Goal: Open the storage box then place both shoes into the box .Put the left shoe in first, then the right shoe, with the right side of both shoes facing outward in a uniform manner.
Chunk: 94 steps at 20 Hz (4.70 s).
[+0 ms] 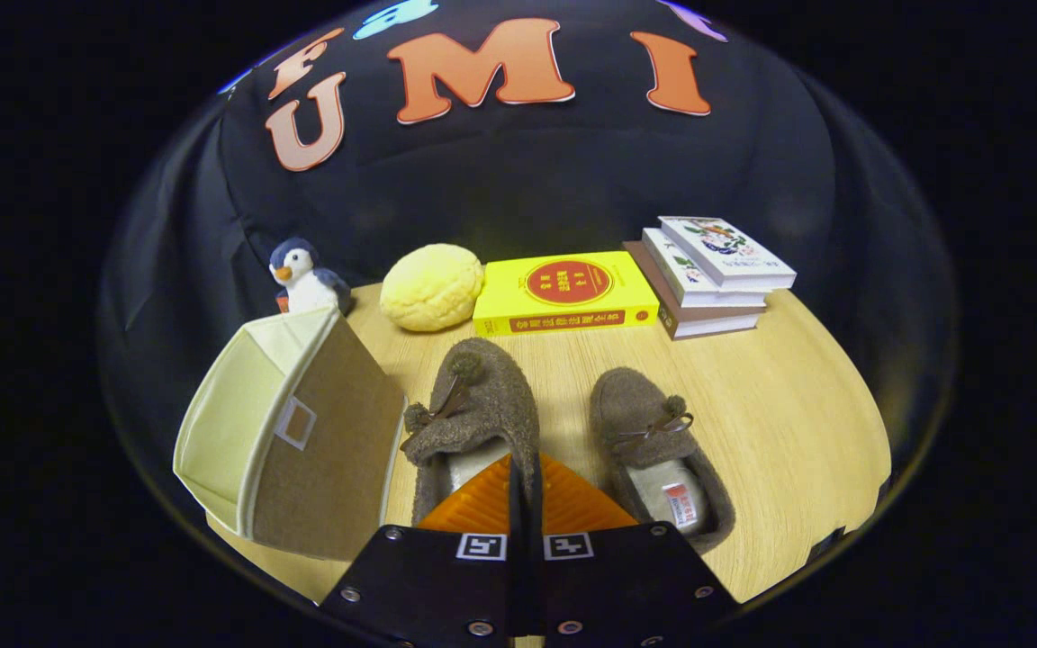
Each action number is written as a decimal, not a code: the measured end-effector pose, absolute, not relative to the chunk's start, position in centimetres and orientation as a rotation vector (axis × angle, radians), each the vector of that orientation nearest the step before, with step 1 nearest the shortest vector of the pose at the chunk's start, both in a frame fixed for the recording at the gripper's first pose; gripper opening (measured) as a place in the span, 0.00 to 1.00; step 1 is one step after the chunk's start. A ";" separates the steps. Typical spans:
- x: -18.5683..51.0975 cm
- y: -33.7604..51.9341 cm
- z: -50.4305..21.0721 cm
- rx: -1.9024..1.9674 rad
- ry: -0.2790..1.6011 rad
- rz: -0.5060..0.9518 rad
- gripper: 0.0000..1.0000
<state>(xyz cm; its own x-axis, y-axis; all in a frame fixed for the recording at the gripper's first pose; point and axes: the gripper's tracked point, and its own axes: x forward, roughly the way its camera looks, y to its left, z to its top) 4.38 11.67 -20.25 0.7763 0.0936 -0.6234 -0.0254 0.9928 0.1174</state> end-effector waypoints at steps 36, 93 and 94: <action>1.8 39.6 -18.4 0.223 0.721 0.192 0.03; 5.8 -2.5 -31.0 0.122 0.857 -0.041 0.70; 6.0 -2.4 -31.4 0.120 0.868 -0.035 0.57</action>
<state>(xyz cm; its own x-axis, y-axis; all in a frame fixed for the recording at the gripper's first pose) 5.97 -2.42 -31.38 0.6465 0.0179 -0.7627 0.0794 0.9927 0.0906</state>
